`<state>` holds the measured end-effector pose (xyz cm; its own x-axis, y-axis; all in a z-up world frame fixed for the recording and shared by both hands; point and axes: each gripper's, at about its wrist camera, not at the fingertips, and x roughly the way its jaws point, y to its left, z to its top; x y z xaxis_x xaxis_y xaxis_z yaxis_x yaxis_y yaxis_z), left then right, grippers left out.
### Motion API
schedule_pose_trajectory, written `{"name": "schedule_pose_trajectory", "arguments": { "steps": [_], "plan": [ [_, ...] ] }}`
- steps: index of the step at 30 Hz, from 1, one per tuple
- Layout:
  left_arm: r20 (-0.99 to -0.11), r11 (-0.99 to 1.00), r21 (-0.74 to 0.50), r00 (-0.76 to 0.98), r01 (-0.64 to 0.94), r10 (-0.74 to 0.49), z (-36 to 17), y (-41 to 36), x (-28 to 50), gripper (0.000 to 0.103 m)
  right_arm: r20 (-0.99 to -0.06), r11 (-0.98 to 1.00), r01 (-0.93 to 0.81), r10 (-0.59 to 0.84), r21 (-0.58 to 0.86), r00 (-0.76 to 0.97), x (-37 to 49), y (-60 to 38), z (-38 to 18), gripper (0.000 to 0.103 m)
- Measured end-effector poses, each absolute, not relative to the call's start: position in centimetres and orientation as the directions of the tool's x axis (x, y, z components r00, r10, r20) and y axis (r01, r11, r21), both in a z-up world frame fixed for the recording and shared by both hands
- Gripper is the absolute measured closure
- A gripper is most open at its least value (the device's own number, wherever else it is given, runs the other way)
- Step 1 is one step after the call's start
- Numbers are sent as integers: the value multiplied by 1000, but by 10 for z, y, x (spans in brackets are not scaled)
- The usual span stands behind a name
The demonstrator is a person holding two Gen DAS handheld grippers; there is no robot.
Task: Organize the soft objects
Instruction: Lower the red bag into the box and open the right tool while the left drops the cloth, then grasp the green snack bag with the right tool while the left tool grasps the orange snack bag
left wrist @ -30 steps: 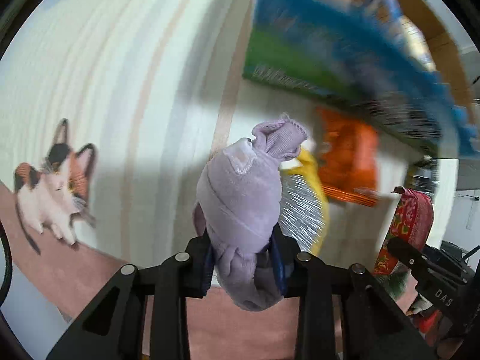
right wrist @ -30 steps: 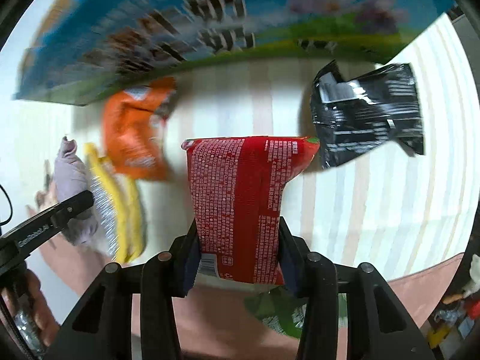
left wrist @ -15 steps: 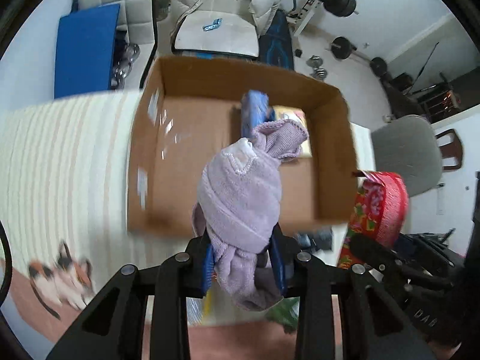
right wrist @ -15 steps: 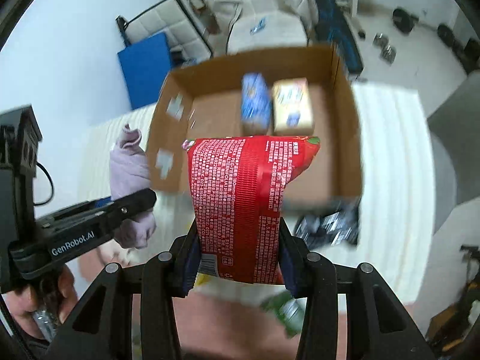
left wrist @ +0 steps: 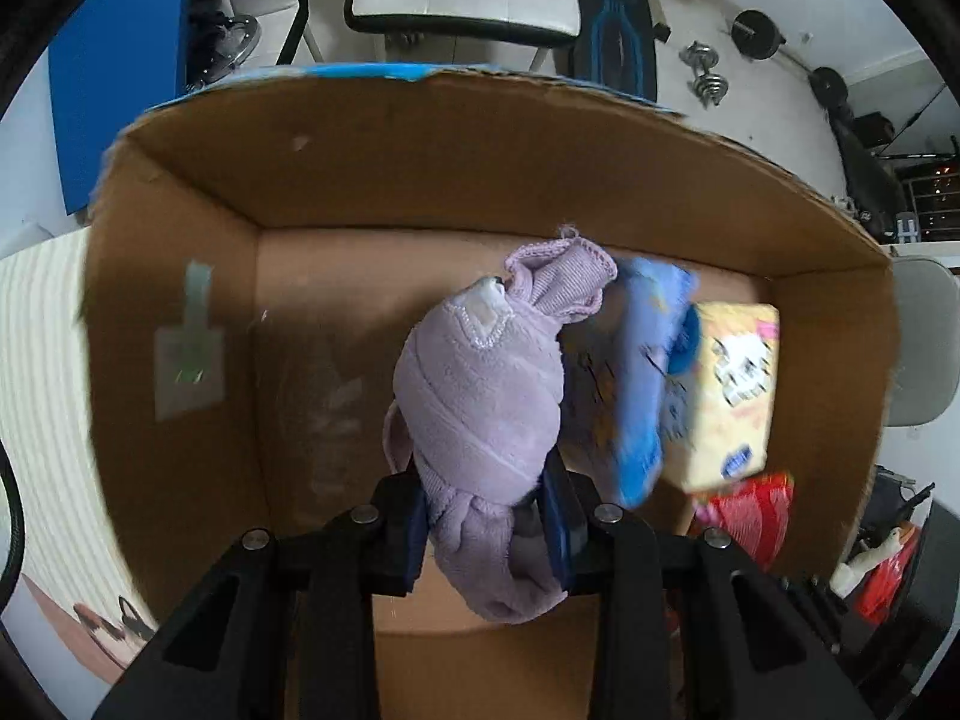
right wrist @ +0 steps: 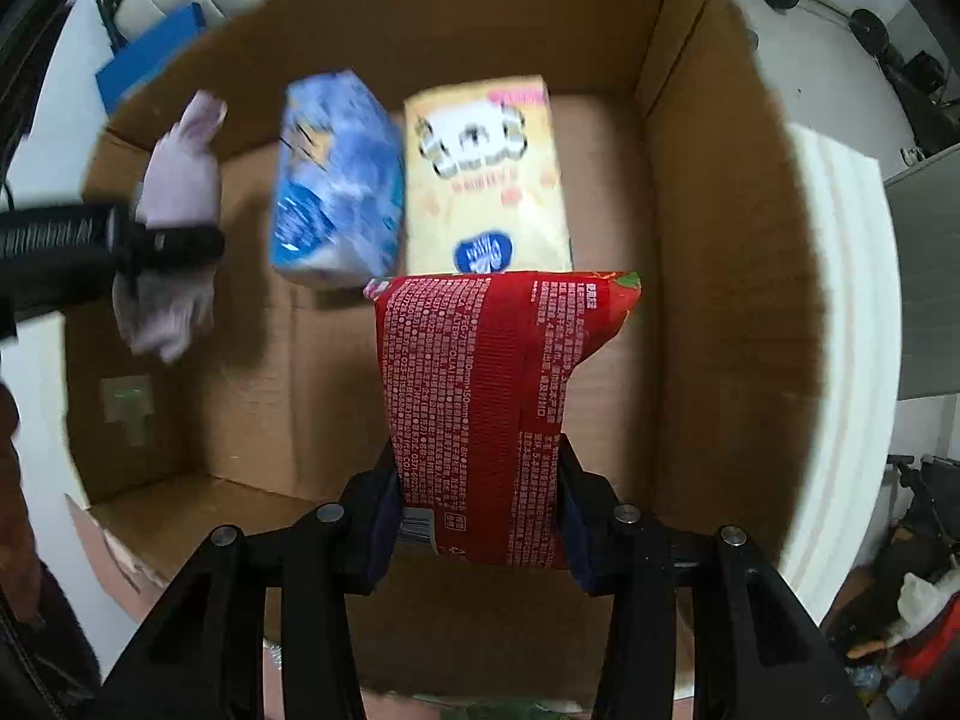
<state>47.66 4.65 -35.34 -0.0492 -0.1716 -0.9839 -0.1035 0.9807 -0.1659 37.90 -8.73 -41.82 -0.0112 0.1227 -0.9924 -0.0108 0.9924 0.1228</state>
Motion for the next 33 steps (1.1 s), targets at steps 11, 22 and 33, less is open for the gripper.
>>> {"name": "schedule_pose_trajectory", "arguments": {
  "steps": [11,22,33],
  "plan": [
    [-988,992,-109,-101,-58,-115,-366,37,495,67,-991,995,-8,97,98,-91,387,-81,-446,52],
    [-990,991,-125,74,-54,-120,-290,49,456,7,-995,996,-2,91,91,31,384,-77,-385,2],
    [-974,990,-110,209,-84,-90,-243,56,386,3,-984,998,-10,69,68,166,353,-75,-336,0]
  ]
}}
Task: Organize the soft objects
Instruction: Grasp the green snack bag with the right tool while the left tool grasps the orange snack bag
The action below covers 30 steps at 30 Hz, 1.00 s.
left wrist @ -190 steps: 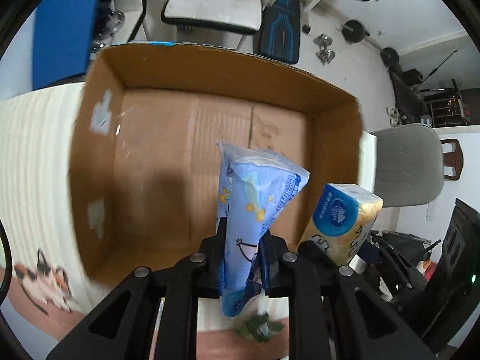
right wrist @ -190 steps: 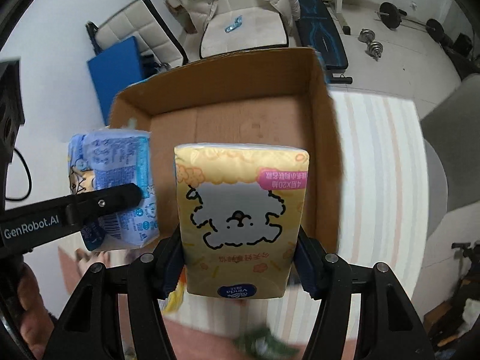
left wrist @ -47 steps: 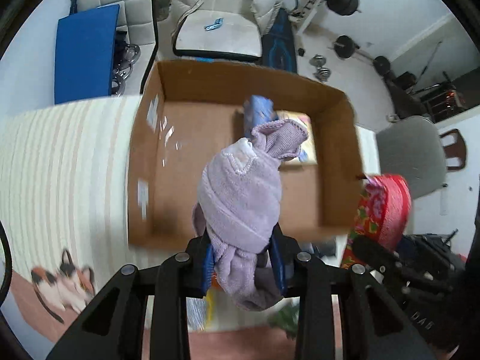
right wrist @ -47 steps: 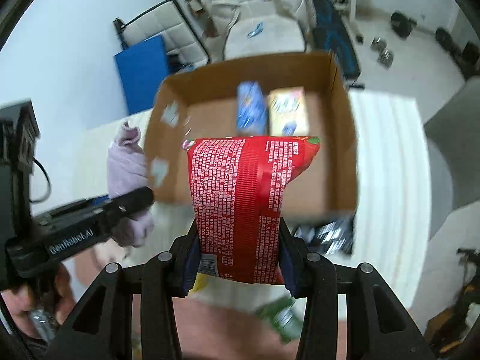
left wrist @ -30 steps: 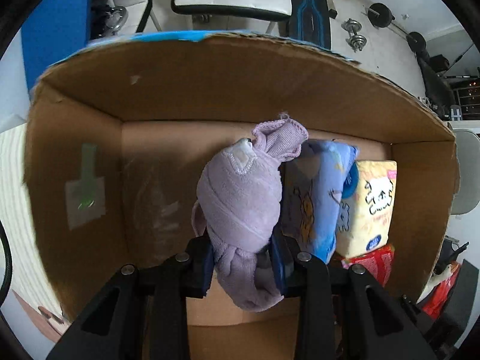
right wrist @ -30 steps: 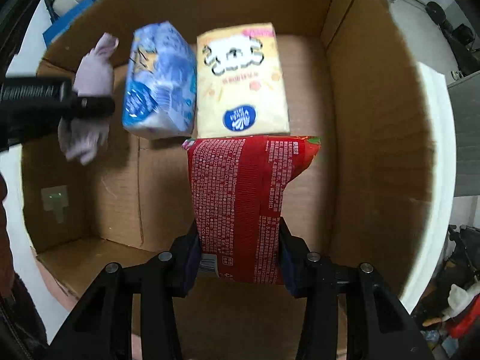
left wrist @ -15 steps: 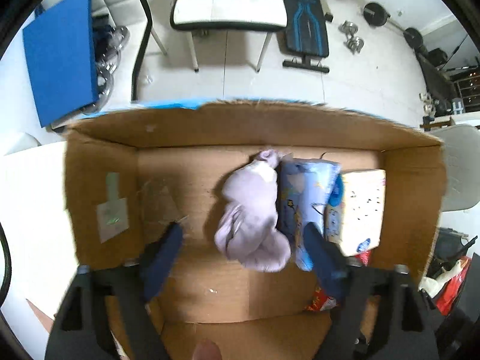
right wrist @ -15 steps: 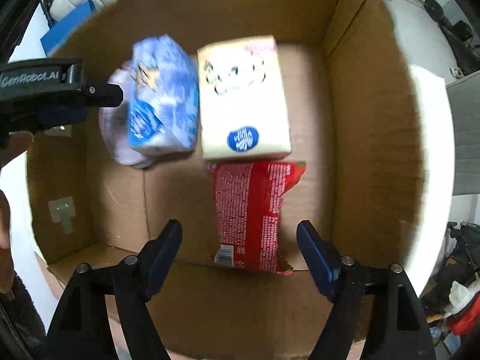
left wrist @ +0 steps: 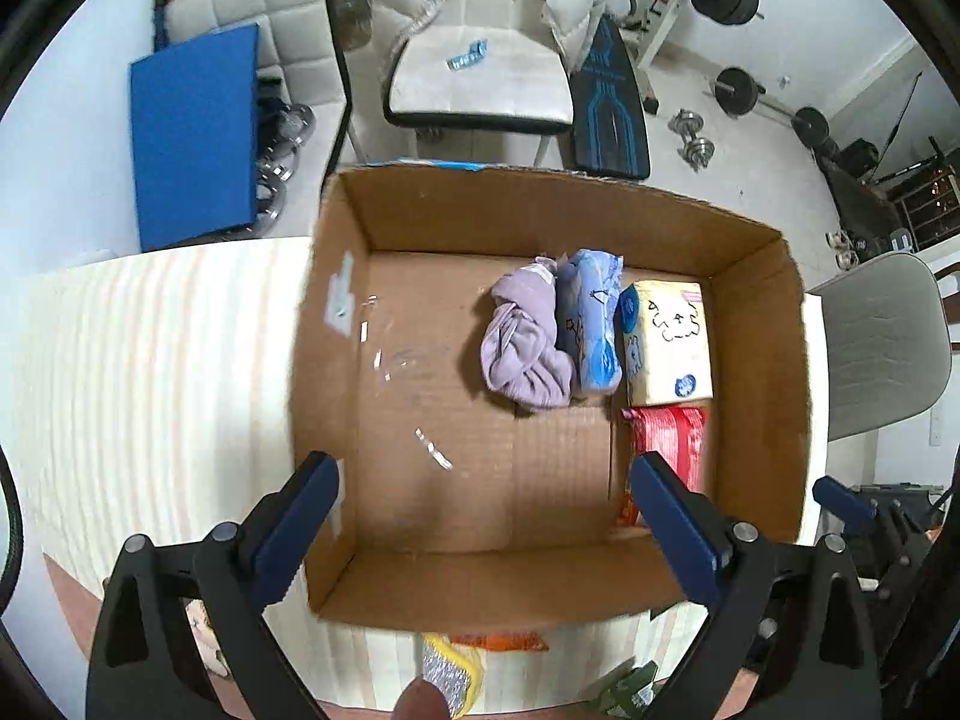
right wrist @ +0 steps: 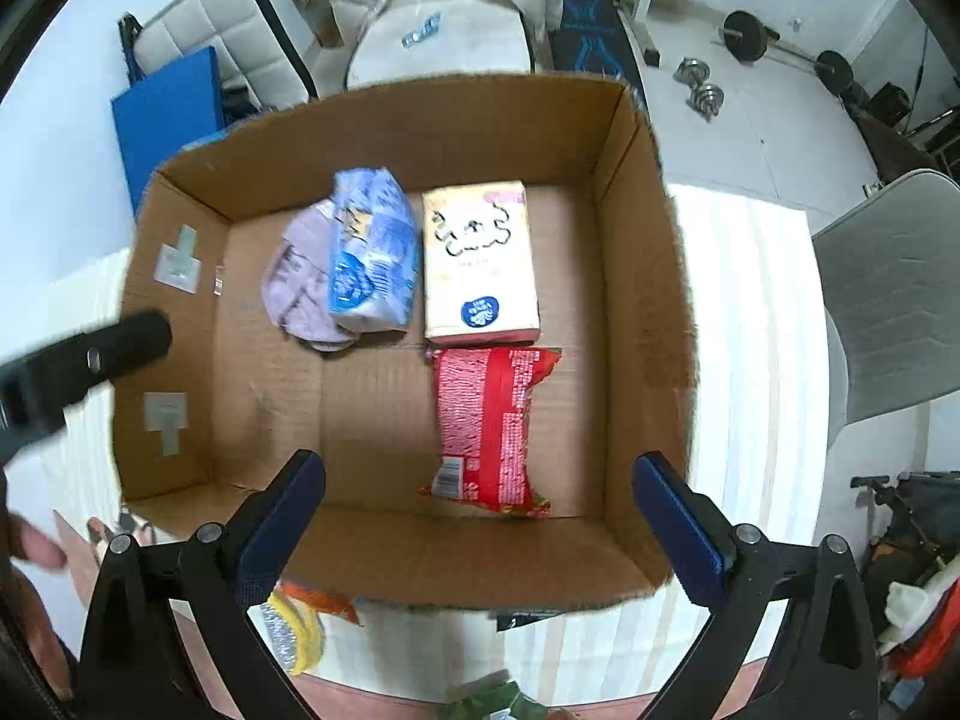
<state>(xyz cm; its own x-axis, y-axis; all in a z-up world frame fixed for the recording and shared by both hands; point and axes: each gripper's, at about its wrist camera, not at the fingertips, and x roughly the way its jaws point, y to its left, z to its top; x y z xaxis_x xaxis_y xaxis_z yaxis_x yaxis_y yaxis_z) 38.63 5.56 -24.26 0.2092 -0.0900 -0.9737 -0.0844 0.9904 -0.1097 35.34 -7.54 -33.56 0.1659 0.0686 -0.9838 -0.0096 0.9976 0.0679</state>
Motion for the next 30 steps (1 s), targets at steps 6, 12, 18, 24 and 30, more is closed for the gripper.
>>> {"name": "schedule_pose_trajectory", "arguments": {
  "steps": [6,12,18,24,30],
  "plan": [
    [-964,988,-112,254,-102,-83,-220,55,352,3,-968,995,-9,102,103,228,328,-77,-299,0],
    [-974,992,-46,224,-114,-20,-240,47,296,3,-960,992,-20,124,123,250,278,-87,-291,0],
    [-999,996,-41,28,-83,-38,-331,31,263,30,-990,993,-30,120,118,75,191,-109,-355,0],
    [-997,998,-27,-72,-50,-30,-390,14,260,32,-984,987,35,159,156,-79,129,-125,-430,0],
    [-993,1000,-24,-118,-15,-26,-417,-3,269,32,-985,989,48,147,143,-93,107,-120,-459,5]
  ]
}}
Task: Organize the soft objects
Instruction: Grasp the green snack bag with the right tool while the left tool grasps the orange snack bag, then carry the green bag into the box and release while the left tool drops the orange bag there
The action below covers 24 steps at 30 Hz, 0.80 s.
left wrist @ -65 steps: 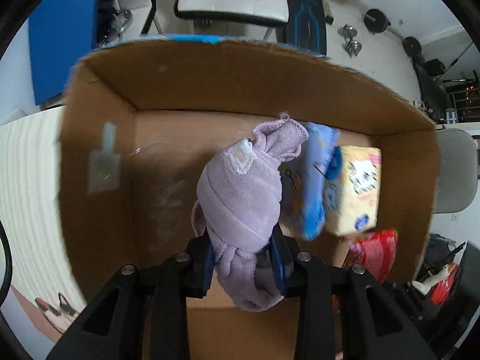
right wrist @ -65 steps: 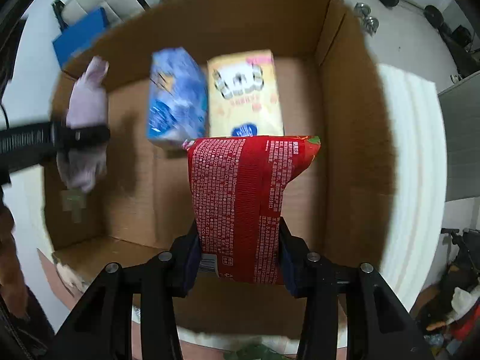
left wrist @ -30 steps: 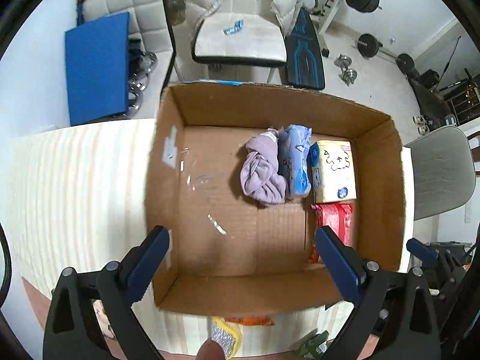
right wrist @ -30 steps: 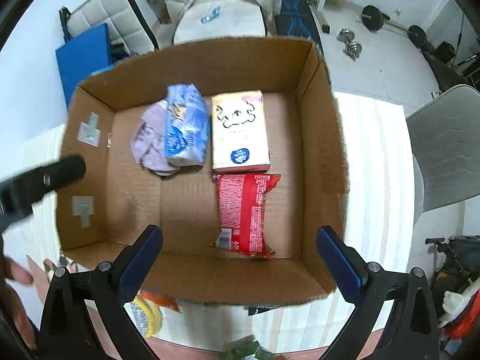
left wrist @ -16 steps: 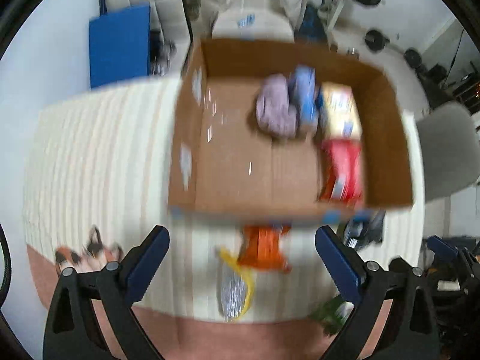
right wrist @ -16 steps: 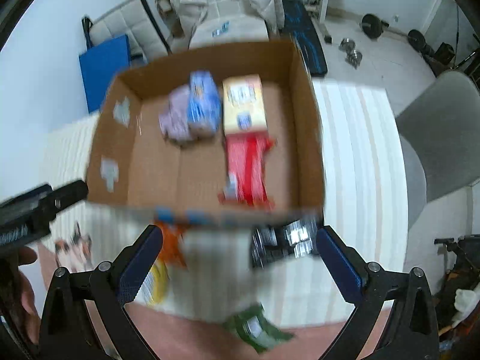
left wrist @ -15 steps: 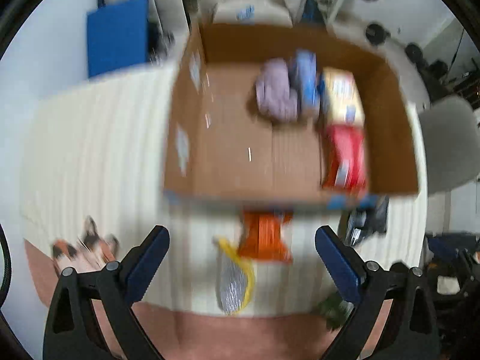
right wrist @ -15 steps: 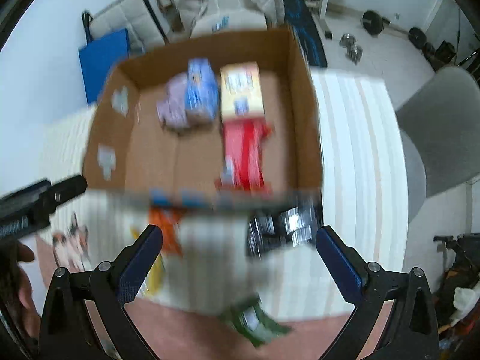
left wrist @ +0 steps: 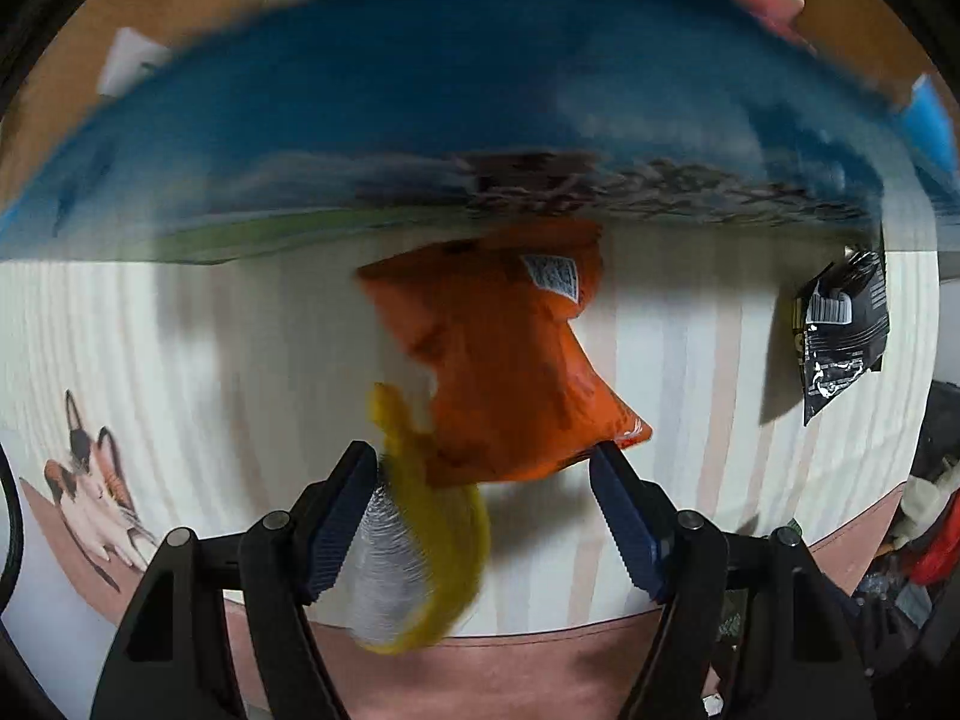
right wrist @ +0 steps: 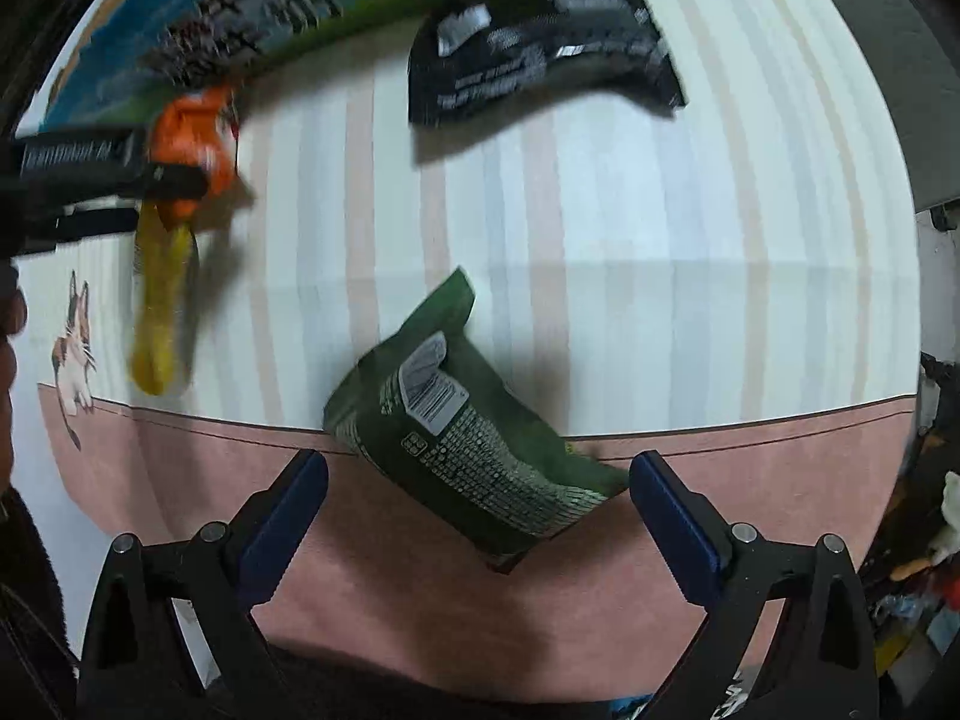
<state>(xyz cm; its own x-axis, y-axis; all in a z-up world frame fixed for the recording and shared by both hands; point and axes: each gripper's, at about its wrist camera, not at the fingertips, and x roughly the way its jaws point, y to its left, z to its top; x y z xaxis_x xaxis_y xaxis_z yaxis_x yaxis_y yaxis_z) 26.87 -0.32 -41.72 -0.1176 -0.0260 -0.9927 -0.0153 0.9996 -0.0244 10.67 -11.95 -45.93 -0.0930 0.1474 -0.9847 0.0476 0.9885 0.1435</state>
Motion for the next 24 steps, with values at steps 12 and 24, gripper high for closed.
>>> {"name": "schedule_pose_trajectory", "arguments": {
  "steps": [12,24],
  "plan": [
    [-980,987,-137,-131,-86,-147,-424,0,265,69,-993,999,-18,44,47,-109,100,-99,-486,58],
    [-979,988,-146,-136,-59,-153,-416,12,192,87,-982,986,97,146,135,-119,99,-116,-476,67]
  ]
}}
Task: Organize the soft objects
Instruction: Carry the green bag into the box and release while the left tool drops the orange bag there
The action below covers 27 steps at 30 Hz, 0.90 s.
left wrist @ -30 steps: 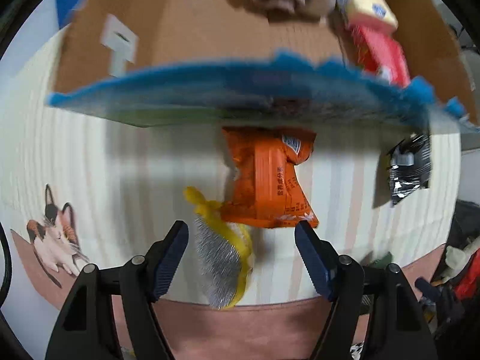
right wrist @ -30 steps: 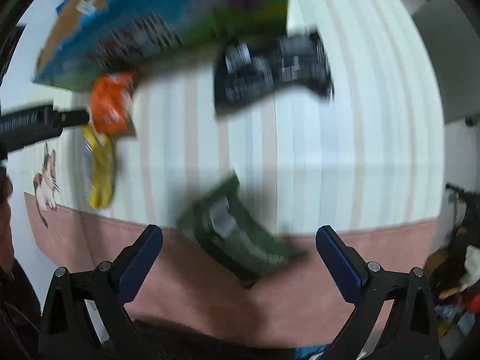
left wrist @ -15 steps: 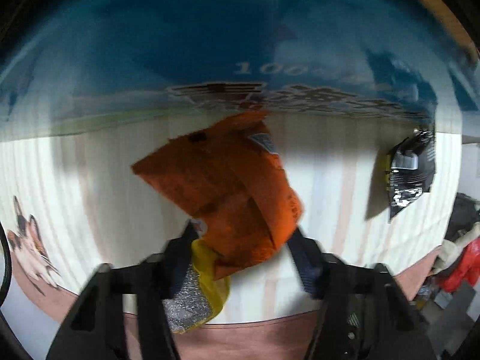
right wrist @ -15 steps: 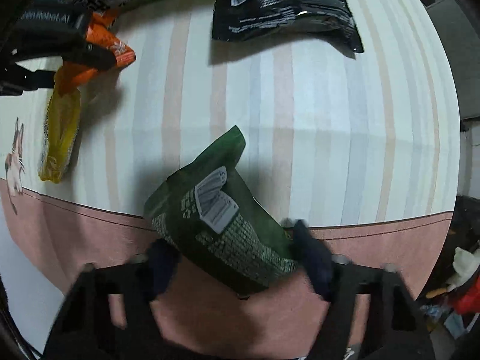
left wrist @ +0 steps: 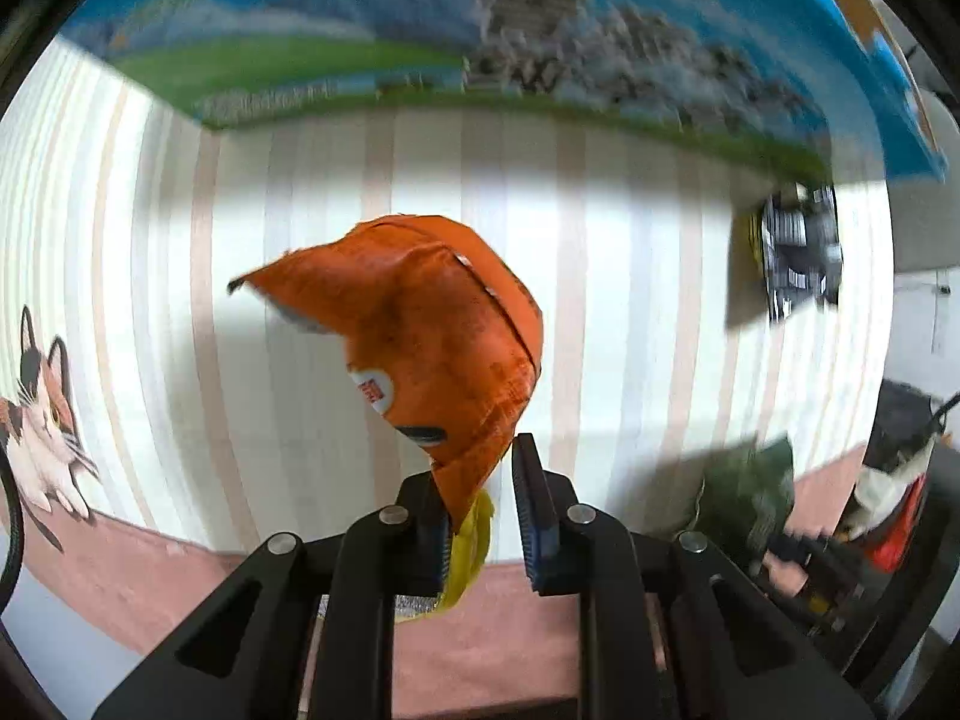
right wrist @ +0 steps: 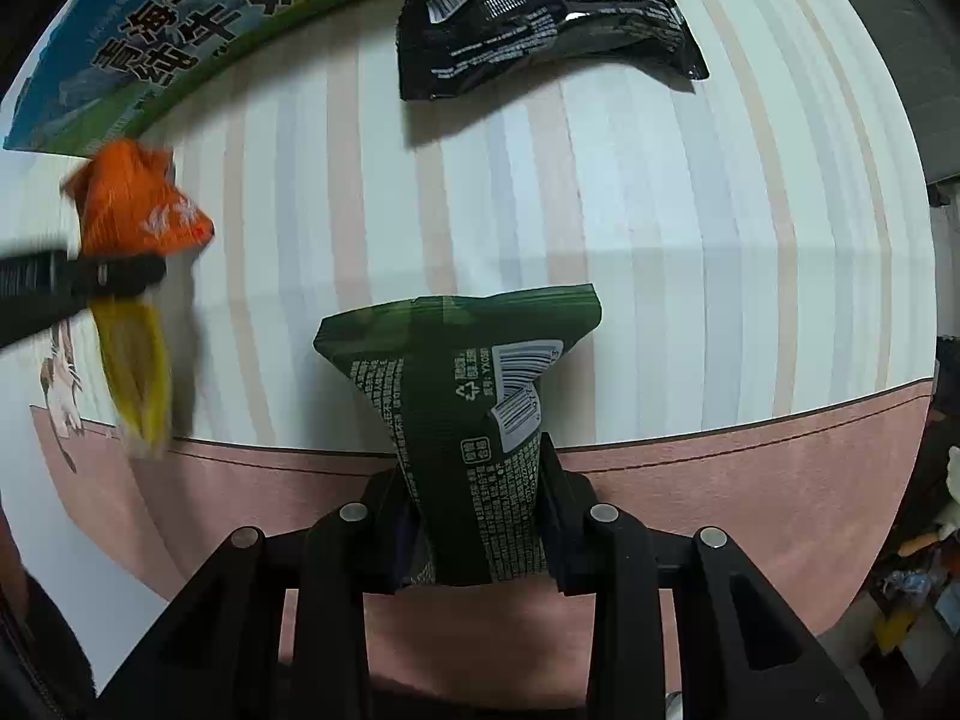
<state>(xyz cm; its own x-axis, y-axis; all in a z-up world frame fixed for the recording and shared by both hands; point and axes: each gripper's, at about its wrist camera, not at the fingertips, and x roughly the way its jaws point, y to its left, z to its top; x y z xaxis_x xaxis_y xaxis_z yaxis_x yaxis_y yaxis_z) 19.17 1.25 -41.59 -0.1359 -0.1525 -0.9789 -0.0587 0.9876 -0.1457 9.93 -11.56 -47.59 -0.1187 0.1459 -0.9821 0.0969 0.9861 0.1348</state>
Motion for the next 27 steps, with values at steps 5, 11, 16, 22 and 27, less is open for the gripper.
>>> {"name": "schedule_pose_trajectory", "arguments": {
  "steps": [5,11,16,22,27],
  "plan": [
    [-964,973,-211,-144,-89,-223,-416,22,175,83,-980,985,94,158,147,-122,117,-110,-466,67],
    [-933,915,-328,-68,-236,-353,-385,73,172,68,-969,969,149,216,198,-119,126,-118,-462,47],
    [-941,895,-309,-34,-323,-337,-370,95,201,45,-963,957,182,246,224,-113,133,-129,-461,43],
    [-912,838,-303,-117,-454,-393,-415,84,225,44,-964,958,186,242,219,-110,137,-131,-464,43],
    [-942,875,-233,-125,-424,-312,-420,73,235,52,-976,969,188,185,161,-116,134,-126,-475,45]
  ]
}}
